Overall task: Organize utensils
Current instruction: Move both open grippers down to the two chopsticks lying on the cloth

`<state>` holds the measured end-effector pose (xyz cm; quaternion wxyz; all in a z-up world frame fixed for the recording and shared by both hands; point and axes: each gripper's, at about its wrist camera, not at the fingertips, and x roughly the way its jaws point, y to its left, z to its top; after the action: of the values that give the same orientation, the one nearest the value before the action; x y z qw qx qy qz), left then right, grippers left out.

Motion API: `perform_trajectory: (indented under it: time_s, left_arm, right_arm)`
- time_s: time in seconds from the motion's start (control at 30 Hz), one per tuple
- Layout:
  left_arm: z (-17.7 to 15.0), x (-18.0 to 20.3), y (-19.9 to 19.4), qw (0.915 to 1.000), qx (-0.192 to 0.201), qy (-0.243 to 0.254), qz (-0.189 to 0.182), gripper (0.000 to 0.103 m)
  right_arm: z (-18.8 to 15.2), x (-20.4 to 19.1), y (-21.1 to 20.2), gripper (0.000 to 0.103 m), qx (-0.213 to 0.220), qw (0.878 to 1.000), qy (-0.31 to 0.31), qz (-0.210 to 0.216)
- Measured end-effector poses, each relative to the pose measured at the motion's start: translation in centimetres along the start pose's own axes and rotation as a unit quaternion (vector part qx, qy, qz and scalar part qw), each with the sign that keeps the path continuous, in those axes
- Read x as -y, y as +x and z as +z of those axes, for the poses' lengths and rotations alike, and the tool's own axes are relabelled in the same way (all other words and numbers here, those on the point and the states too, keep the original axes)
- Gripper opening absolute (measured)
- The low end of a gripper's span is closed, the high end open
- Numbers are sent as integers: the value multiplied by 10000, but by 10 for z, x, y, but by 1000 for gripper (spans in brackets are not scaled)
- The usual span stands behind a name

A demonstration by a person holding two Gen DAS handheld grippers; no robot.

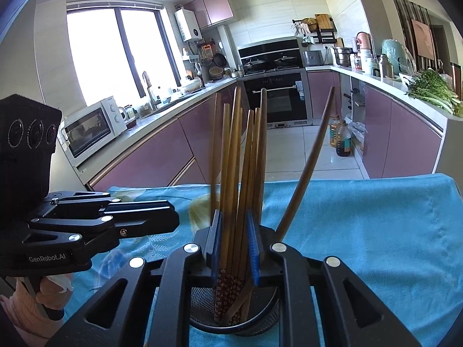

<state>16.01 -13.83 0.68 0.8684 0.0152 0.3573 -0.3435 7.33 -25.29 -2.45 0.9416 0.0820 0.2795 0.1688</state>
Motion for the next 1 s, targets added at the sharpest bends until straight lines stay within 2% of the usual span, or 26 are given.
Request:
perform_trajectory:
  time_s: [0.17,0.27,0.33,0.47,0.57,0.73,0.87,1.0]
  left_arm:
    - [-7,-4,-11,9996,231,-110,93,18]
    - [-15,-6,-24,9987,441,-151,222,25]
    - [-21,-9,-32,9979,565,-192,250,37]
    - [-40,-16,-50,9958,738,-231,484,42]
    - [-58,-22,-57,9948,707,-270,674,47]
    - [-93,-39,-54,9940,417,-501,881,53]
    - [-122,-49,-42,9931,105,-723,922,53]
    - [-144,-54,-28,9913,-162,-807,1026,53]
  right_arm:
    - [0,-1,-7,19,87,9999,-43,-48]
    - [-2,-6,-17,24,160,9998,-136,14]
    - [-2,-11,-24,29,215,9995,-219,116]
    - [-10,-24,-45,36,317,9973,-529,387]
    - [-20,-38,-52,40,254,9947,-767,636]
    - [-47,-55,-36,43,-258,9921,-881,850]
    - [-70,-57,-7,43,-881,9899,-700,868]
    - [-89,-60,12,41,-1268,9864,-618,841]
